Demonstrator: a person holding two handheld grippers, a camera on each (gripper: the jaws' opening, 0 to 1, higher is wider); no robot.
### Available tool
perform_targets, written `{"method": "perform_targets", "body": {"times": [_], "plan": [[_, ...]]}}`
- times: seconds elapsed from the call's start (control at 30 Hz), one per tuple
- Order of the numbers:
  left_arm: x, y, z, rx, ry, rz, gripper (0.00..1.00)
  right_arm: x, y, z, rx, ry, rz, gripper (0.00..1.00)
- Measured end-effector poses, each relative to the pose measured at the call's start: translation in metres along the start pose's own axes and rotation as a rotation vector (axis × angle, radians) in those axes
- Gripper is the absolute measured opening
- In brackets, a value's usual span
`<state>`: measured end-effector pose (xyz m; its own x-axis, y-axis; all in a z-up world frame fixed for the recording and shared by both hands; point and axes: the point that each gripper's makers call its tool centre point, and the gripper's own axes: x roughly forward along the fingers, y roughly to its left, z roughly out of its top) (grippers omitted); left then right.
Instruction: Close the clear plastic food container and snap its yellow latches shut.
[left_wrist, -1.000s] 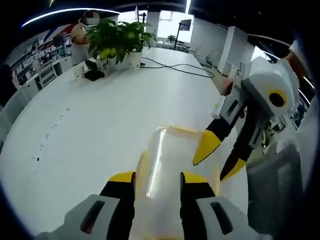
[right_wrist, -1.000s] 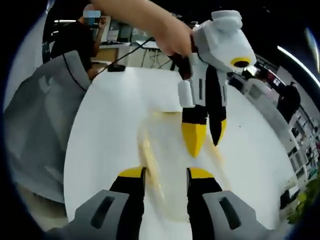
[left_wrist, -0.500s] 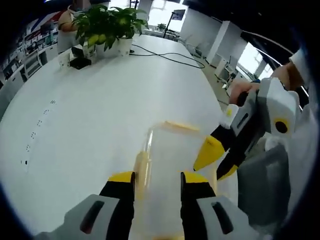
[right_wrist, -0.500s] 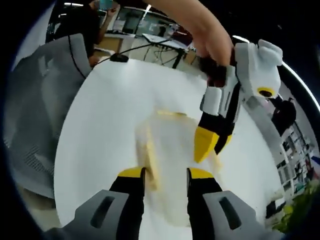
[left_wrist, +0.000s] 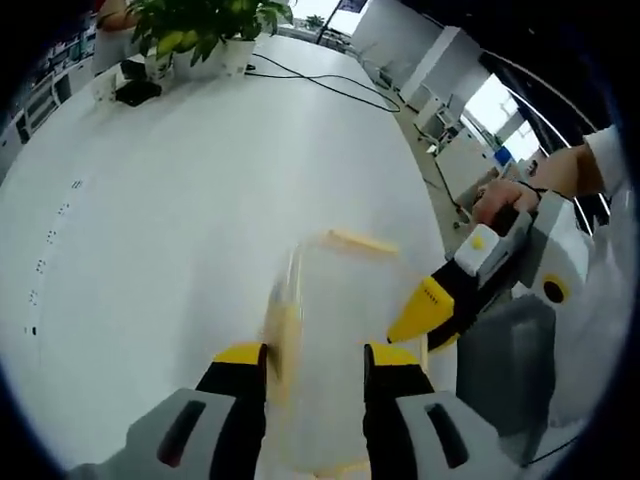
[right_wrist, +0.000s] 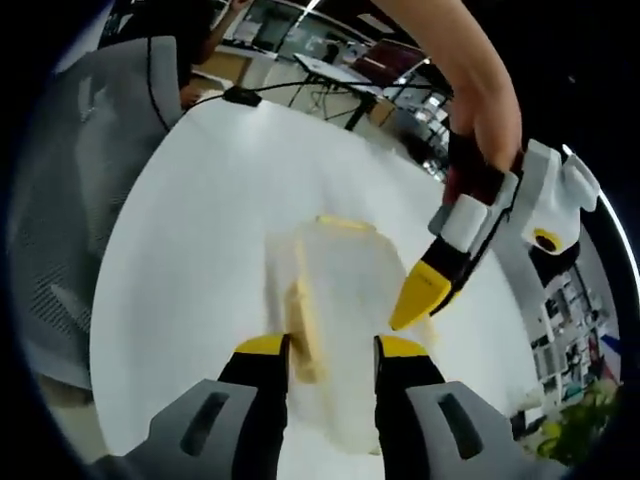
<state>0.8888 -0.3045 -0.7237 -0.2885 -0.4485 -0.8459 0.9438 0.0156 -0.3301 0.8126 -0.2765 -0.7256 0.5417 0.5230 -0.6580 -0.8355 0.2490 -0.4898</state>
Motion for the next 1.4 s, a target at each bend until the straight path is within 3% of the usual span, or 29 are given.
{"method": "perform_targets", "body": {"times": [0.4,0.97,1.1,1.13,1.17,1.4], "plan": [[0.004,-0.004,0.002,-0.011,0.034,-0.03,0.32,0.003,-0.003,0.0,-0.008,0.021,-0.032,0.28],[0.006,-0.003,0.001,-0.022,0.116,-0.018,0.31,0.004,-0.006,-0.003,0.004,0.049,-0.038,0.25],[0.008,-0.008,0.001,-0.003,0.131,-0.038,0.3,0.001,-0.001,-0.008,0.001,0.057,-0.02,0.26],[0.01,-0.017,-0.005,-0.052,0.157,-0.081,0.3,0.002,0.001,-0.005,0.013,0.044,-0.014,0.26],[0.015,-0.013,-0.003,-0.023,0.136,-0.067,0.31,0.001,0.001,-0.005,0.006,0.046,-0.013,0.26],[0.019,-0.016,-0.002,-0.031,0.141,-0.072,0.32,0.004,0.0,0.0,0.005,0.039,-0.014,0.26]]}}
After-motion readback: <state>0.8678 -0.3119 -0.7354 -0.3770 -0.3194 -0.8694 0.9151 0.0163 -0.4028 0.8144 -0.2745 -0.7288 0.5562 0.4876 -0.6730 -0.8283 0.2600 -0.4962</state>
